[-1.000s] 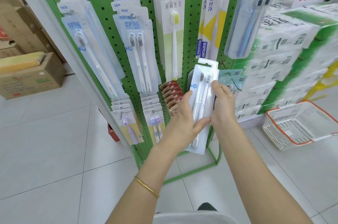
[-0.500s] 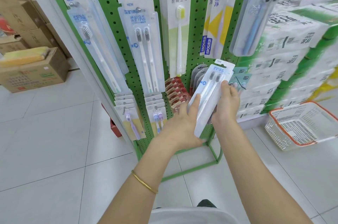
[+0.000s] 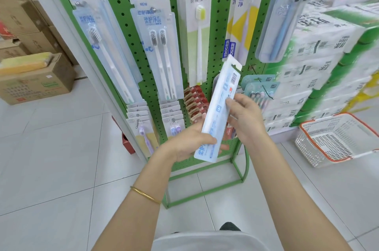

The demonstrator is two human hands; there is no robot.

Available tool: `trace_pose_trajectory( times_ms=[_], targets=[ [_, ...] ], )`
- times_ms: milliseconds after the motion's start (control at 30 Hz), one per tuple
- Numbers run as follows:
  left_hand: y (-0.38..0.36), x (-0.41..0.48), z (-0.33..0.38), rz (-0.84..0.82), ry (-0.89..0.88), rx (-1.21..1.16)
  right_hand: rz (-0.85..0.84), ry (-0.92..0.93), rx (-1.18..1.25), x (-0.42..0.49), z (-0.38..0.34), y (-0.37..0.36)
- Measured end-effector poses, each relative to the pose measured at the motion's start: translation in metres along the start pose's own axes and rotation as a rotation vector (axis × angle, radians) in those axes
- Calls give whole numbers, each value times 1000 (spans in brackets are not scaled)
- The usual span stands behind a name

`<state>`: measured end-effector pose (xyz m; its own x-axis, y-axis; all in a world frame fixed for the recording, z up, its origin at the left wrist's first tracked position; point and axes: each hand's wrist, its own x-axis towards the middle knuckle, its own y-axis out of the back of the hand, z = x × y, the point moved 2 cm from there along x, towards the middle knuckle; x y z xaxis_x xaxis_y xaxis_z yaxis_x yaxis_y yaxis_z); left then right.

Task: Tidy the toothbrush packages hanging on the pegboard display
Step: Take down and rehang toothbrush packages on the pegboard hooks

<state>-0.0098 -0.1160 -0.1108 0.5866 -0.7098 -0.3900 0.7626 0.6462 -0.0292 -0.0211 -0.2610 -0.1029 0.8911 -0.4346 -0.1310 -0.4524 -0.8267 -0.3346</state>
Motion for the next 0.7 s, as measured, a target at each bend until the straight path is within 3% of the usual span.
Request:
trace_pose_trajectory(
  times_ms=[100,267,400,700],
  targets=[
    [6,3,-7,82,24,122,-71,-1,8,-2,-5,2],
    [7,5,-1,191,2,-15,-177,22,-33,-4,-11,3],
    [11,4,24,260,-147,-67,-282,42,-51,-6,-9,2],
    [25,-10,72,638,-432,-45,-434,4,-97,-15,-5,-4]
  ],
)
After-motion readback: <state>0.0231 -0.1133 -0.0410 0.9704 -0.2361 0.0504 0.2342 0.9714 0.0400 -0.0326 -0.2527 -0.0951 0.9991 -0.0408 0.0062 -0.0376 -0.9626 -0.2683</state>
